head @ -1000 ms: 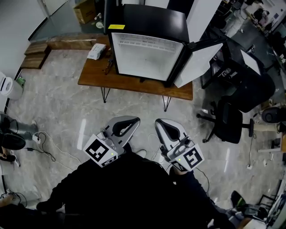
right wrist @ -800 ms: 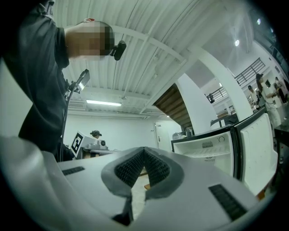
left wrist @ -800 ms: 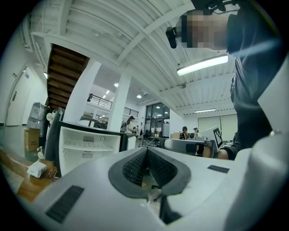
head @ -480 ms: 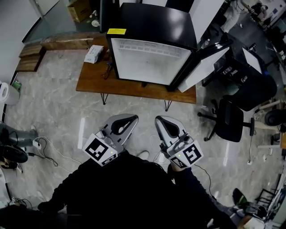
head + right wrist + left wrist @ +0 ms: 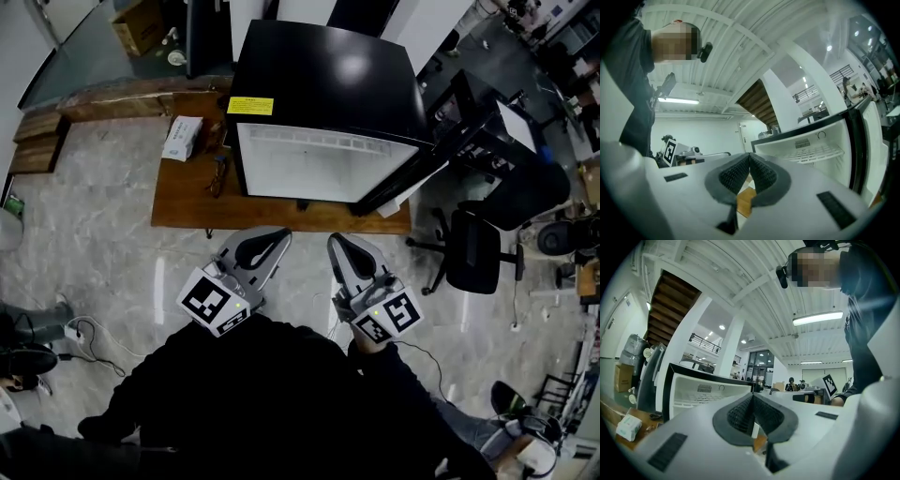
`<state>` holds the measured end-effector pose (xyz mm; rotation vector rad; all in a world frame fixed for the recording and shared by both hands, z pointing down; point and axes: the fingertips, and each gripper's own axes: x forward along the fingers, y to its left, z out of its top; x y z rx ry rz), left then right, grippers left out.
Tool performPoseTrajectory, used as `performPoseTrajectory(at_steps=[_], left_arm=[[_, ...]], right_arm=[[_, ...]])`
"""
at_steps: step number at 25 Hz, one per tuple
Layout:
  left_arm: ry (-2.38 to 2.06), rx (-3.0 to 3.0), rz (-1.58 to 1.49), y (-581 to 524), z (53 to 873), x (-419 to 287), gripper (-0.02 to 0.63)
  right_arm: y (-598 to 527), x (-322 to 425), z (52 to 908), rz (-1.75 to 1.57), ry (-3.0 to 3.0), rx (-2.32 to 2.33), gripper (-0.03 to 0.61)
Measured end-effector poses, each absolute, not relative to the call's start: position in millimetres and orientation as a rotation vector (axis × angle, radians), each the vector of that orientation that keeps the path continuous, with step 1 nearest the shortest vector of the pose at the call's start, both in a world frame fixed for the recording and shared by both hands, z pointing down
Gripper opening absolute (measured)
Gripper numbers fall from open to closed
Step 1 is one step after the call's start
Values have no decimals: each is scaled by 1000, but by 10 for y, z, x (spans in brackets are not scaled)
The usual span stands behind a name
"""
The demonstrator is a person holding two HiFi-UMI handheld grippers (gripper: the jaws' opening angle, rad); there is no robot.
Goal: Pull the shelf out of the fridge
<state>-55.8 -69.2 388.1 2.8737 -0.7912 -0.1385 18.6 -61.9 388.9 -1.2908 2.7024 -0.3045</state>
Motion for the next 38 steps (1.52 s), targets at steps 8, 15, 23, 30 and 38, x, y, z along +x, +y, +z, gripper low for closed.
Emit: performPoseTrajectory(at_steps=[8,15,23,30,38], left_arm=[[-783,2785,-149,-1594,4218,-755,6],[-753,2504,-315,-2158,4551,-553,6],[-828,2042,-603,-2784,4930,-468,100],[-914,1753,-850,-3232,5050,-541,180],[-1011,1623,-970,-3565,5225,-635,206]], right_arm=[[-1464,218,4211,-533,2447,-1495,8],[-2105,556,4564,-797,2207,-1469,63],[-2704,1236,5207,-1181,1696,-1364,238],[-3151,1595,5365,-1239,1418,-1307,285],[-3492,1772,5451,-1270,1326,-1270,224]])
